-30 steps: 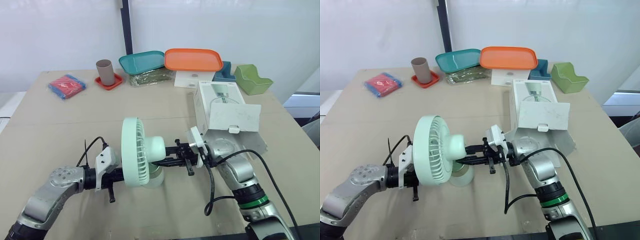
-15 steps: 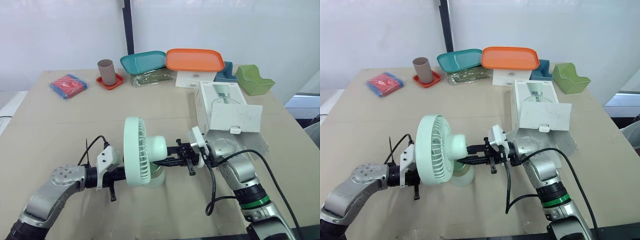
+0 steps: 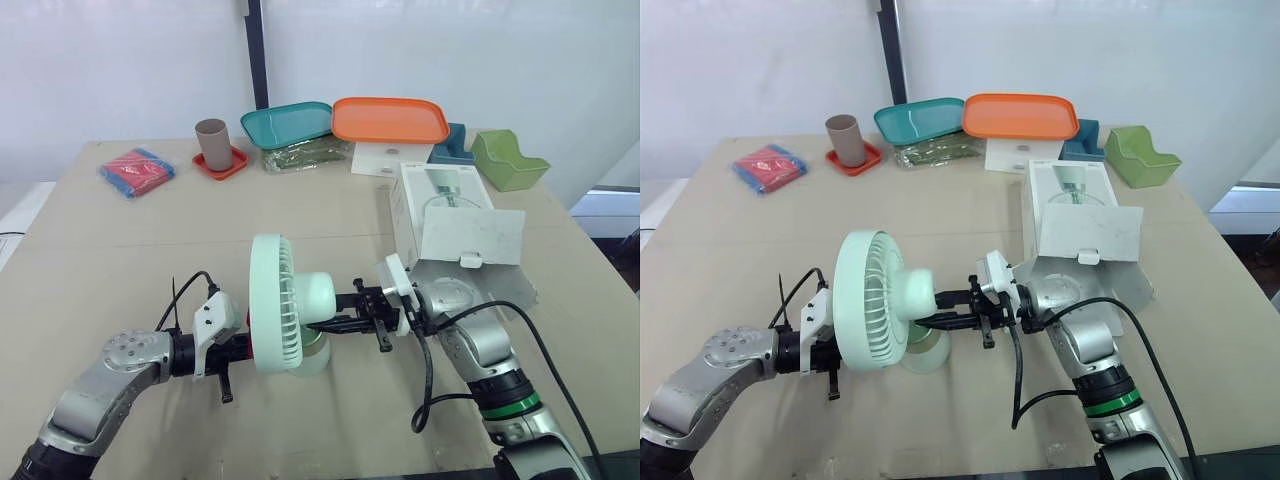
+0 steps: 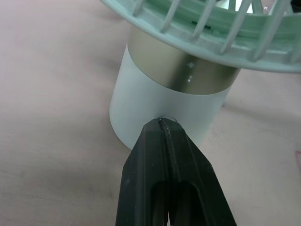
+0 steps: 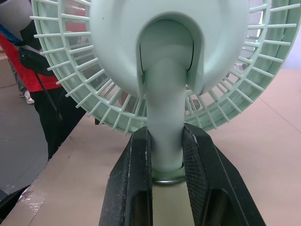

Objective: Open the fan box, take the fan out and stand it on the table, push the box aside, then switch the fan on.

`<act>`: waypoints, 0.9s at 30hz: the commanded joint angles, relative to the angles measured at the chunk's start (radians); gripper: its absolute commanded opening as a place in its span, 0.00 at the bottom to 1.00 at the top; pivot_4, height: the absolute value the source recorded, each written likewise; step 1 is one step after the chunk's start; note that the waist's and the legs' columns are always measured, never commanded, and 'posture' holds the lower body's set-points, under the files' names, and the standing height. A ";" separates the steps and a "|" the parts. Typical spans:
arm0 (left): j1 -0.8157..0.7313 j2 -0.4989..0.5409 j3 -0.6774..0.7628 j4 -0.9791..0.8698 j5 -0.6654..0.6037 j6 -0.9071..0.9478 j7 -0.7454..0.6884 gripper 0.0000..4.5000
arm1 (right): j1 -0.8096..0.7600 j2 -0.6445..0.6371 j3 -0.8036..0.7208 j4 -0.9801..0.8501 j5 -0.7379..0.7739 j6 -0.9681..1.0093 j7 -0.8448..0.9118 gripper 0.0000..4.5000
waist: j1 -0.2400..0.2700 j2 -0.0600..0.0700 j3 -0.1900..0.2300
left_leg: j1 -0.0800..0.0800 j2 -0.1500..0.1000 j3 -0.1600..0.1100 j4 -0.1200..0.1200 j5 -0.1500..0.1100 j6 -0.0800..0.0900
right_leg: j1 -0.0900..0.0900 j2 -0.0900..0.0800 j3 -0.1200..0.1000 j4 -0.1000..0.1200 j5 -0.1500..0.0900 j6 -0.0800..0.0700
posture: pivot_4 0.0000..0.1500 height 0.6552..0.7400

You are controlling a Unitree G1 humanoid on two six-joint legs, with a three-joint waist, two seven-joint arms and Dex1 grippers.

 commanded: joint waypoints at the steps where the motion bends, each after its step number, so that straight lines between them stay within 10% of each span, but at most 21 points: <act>1: 0.004 -0.007 0.005 -0.043 -0.018 -0.014 0.000 0.02 | 0.003 -0.007 0.000 -0.018 -0.003 -0.006 0.000 0.07 | 0.000 0.000 0.000 | 0.000 0.000 0.000 0.000 0.000 0.000 | 0.000 0.000 0.000 0.000 0.000 0.000 | 1.00 1.00; 27: 0.087 0.078 0.194 -0.014 -0.084 -0.104 -0.071 0.02 | -0.298 0.026 -0.086 0.168 0.069 0.081 0.018 0.07 | -0.001 0.002 0.001 | -0.001 0.001 0.000 0.000 0.000 0.001 | -0.001 0.000 0.000 0.000 0.000 0.000 | 1.00 1.00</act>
